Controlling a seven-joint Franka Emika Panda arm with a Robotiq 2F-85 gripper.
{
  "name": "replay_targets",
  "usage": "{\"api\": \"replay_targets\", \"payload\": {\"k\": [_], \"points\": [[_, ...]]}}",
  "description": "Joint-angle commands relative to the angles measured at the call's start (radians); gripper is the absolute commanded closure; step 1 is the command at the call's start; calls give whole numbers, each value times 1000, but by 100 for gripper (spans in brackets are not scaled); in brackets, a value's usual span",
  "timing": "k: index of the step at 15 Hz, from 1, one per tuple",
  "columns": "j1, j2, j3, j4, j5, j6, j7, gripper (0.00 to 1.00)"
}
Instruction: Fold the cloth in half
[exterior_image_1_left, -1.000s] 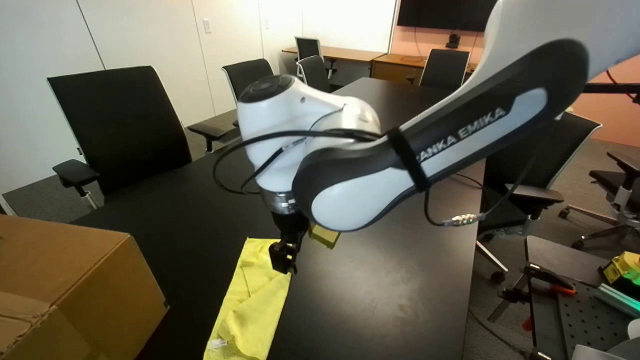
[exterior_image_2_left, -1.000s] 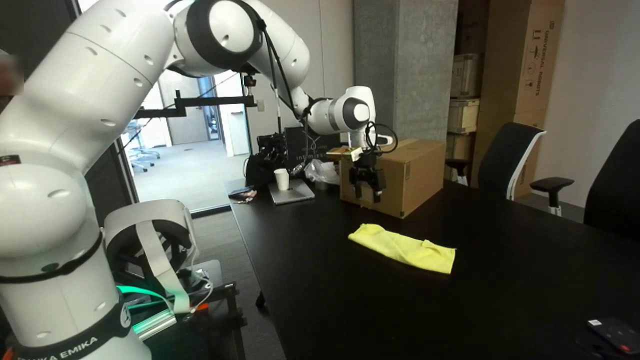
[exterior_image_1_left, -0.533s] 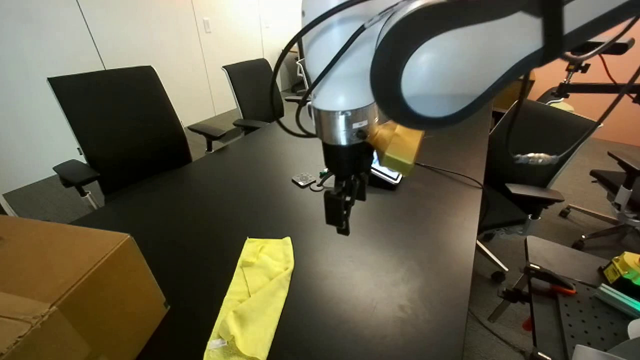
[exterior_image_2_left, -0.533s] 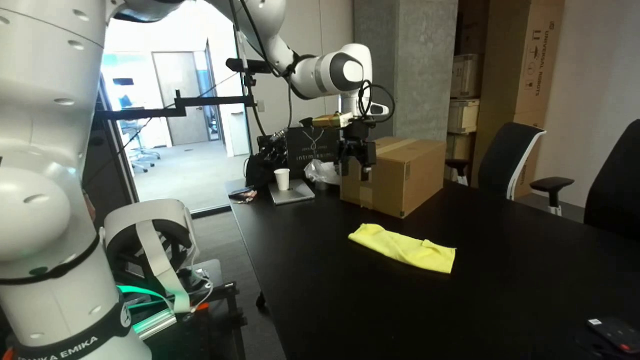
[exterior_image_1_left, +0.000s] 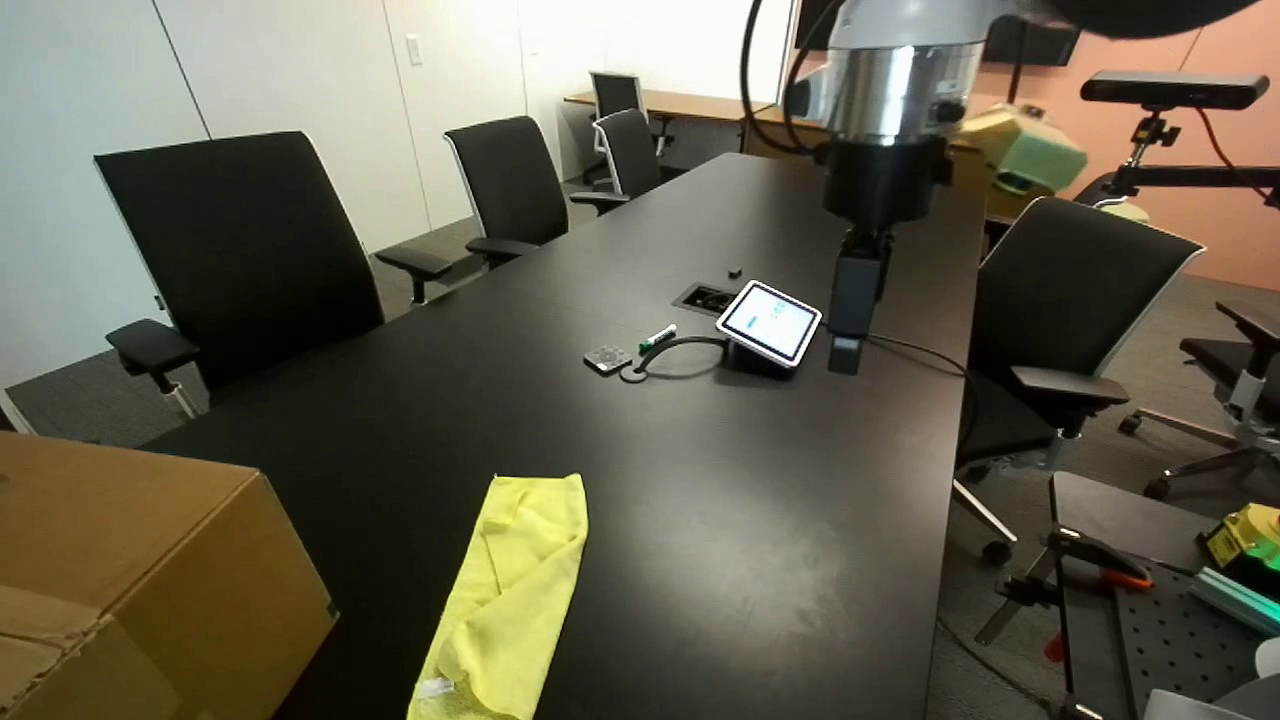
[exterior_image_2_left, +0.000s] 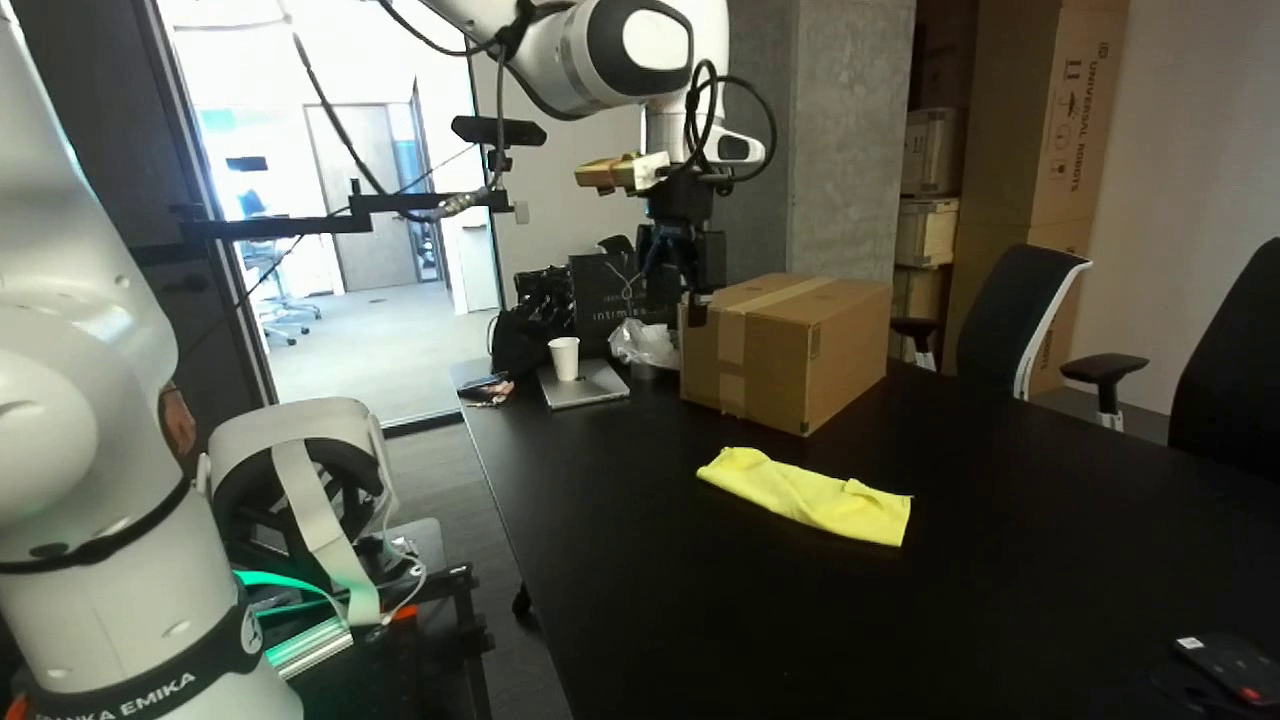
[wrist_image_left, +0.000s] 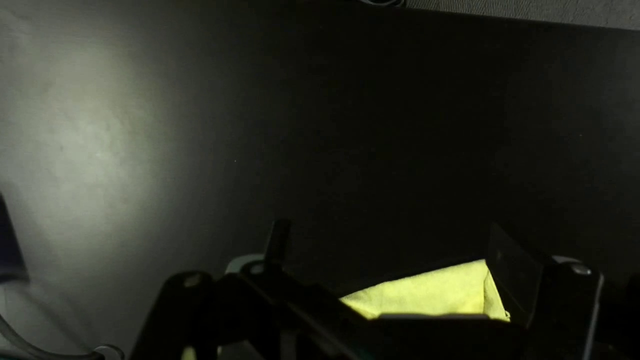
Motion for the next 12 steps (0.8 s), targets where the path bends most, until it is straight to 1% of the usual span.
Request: {"api": "replay_targets", "payload": {"k": [1,4,7,8,10,12], "points": [[-51,-251,-22,-198,46,32,-132,0],[-72,-368,-59,-291,27,122,-244,0],[-72,-445,-116,-354,38,208,-368,0],[-77,-370,-84,-287,20,136,-289,0],[-77,-410,-108,-321,20,166,-335,0],[-76,-425,-113,-334,20,170,-344,0]]}}
